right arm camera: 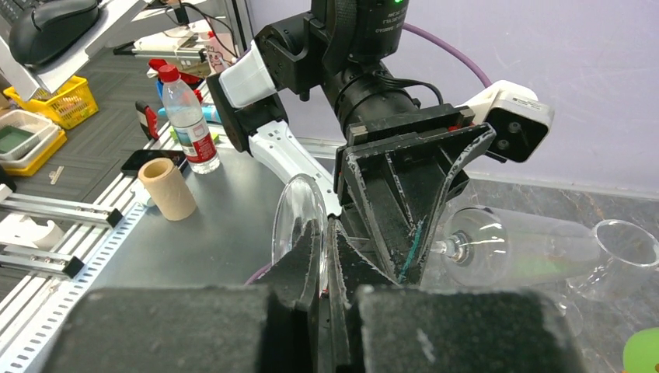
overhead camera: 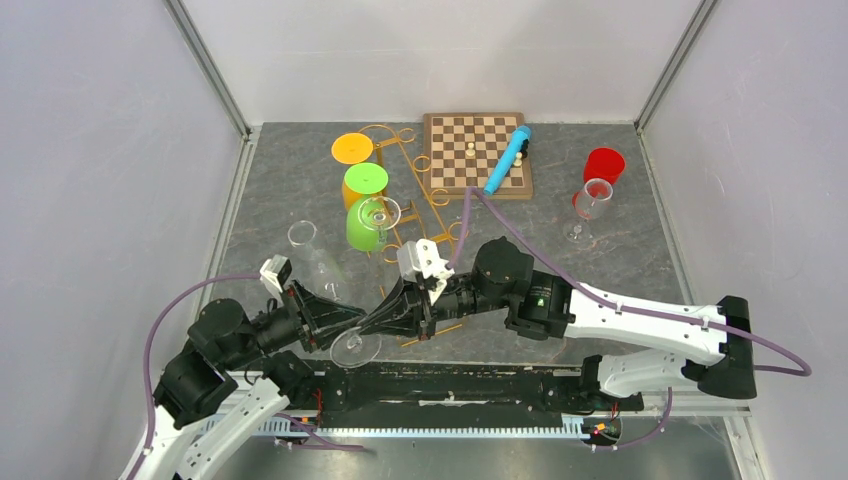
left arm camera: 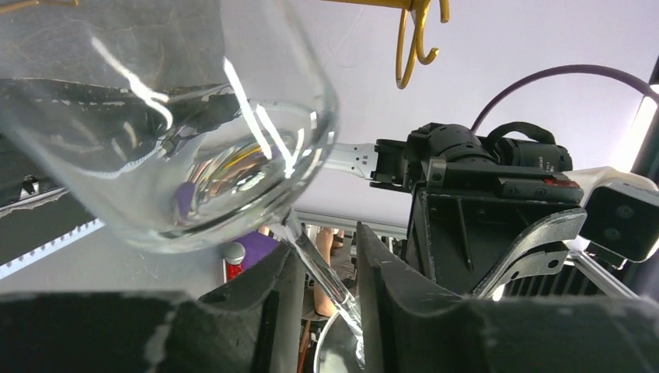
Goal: Take the wine glass off the wine glass rack
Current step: Place the wine glass at the center of the board.
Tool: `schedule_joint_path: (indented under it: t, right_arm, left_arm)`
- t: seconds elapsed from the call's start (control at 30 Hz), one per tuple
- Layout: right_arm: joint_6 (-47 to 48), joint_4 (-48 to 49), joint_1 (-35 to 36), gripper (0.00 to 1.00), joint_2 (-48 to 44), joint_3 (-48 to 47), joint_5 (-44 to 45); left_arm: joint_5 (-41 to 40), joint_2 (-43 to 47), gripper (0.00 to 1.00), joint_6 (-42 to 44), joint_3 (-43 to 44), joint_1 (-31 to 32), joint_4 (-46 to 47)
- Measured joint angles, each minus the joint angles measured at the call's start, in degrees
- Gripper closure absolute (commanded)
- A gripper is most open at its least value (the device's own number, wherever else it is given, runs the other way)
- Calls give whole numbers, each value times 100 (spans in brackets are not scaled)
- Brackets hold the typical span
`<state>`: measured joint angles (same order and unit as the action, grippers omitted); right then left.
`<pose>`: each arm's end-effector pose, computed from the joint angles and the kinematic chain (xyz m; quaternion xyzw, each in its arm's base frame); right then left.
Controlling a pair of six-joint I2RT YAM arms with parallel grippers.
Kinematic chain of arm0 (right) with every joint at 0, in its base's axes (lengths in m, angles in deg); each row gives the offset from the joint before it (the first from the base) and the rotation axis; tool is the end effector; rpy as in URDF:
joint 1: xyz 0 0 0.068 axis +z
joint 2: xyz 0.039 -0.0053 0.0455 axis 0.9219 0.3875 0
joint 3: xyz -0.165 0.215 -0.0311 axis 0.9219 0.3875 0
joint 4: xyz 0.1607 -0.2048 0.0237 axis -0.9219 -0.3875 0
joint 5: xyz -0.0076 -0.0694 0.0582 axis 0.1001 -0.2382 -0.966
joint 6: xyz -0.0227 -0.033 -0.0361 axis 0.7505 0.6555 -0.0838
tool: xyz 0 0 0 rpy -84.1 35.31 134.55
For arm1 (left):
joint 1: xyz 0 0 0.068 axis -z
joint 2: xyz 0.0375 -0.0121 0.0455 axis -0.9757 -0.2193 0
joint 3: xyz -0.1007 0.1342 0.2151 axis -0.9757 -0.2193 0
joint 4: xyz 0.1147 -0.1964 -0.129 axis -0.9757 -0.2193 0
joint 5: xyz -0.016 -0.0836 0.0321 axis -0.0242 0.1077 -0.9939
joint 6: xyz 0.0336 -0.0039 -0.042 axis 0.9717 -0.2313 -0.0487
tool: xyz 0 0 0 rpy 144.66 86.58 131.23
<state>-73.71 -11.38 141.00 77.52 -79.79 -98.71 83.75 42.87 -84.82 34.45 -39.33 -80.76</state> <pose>0.0645 0.2811 0.4071 -0.5140 0.4365 0.5811 0.4556 0.0247 -0.0348 0.3320 -0.2206 0.7288 -0.6262 0.1671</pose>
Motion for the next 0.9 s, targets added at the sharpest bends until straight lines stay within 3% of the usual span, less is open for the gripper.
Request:
schedule_joint_path:
  t: [0.33, 0.57, 0.7, 0.77, 0.9]
  right_arm:
    - [525, -24, 254, 100, -33, 219, 55]
    - [734, 39, 293, 98, -114, 350, 103]
    - [817, -52, 299, 60, -153, 363, 127]
    - [837, -83, 295, 48, -251, 363, 188]
    - [964, -179, 286, 37, -553, 361, 284]
  left_arm:
    - [13, 94, 96, -153, -232, 0, 341]
    - [7, 175, 98, -153, -258, 0, 293]
    - [-44, 256, 98, -125, -254, 0, 144]
    - [-33, 282, 98, -68, -243, 2, -22]
    - [-26, 258, 98, 160, -116, 0, -341]
